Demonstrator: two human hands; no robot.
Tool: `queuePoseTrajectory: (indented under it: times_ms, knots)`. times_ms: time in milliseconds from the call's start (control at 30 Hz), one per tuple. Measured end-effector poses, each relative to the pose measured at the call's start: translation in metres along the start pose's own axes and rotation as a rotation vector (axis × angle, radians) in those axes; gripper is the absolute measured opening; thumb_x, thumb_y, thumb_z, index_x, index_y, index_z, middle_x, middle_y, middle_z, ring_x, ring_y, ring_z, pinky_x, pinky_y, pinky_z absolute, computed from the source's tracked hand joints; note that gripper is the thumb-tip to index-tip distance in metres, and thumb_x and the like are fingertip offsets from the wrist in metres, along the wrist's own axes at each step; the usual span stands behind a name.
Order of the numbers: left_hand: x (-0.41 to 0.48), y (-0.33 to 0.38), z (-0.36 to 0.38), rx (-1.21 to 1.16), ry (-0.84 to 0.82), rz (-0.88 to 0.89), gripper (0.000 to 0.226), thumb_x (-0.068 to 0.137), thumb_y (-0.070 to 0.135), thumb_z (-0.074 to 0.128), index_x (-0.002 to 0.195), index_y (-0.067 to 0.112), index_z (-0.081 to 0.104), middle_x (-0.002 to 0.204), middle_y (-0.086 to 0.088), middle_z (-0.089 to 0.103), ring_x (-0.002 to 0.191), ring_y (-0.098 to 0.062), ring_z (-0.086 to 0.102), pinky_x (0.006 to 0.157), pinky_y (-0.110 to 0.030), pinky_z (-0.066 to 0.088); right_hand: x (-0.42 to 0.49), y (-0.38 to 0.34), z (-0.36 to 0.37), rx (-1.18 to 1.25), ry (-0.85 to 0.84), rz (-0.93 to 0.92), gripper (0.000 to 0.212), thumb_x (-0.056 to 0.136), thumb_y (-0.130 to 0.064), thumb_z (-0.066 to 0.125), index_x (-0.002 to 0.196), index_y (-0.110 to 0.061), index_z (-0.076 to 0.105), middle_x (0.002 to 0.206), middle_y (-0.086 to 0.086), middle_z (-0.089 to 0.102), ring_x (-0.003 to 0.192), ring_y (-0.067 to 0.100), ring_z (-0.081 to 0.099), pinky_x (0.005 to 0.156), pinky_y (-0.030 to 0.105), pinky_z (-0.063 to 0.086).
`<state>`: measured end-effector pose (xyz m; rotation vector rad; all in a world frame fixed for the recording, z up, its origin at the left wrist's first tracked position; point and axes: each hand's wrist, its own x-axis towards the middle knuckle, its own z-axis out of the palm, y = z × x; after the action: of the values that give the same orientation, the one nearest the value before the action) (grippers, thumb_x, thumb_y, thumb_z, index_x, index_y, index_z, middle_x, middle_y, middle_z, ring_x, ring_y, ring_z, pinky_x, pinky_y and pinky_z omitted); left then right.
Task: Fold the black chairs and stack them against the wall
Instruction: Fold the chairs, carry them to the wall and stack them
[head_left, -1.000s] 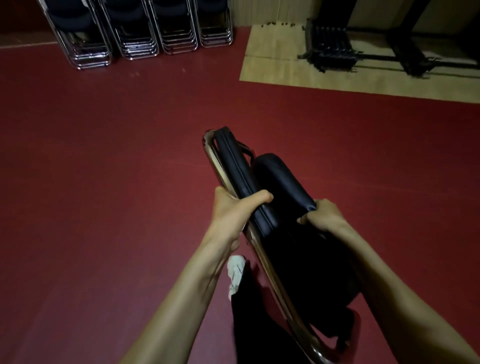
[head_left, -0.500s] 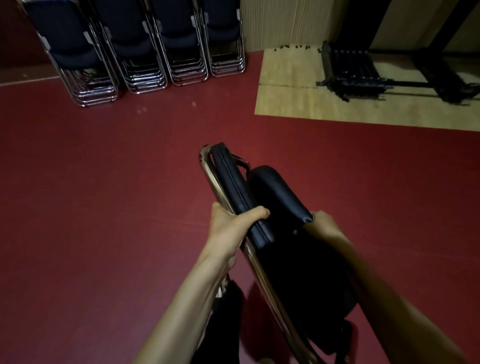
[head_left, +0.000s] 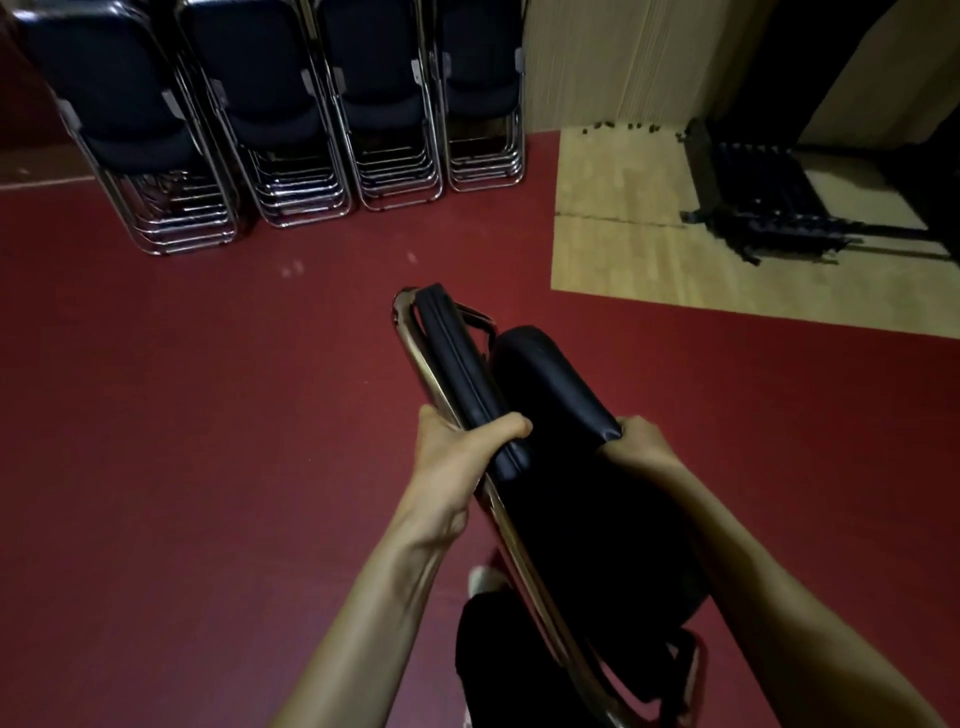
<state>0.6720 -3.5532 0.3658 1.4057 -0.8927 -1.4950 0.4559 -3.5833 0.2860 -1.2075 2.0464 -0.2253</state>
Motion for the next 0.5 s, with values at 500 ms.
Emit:
queuePoseTrajectory:
  times_ms: [500]
  knots:
    - [0.427,0.161,-0.073,-0.042,0.09,-0.008,0.061,0.058,0.007,0.082,0.11,-0.01,0.057,0.084,-0.016,0.066,0.065,-0.017,0.068,0.054,-0.023,0.052,0.354,-0.322,-0.004,-0.051,-0.112,0.017,0.029,0.097,-0.011,0.045,0.122,-0.002,0.058,0.121,0.018,0.06,0.113,0.033,0.058,0.094,0.035,0.044]
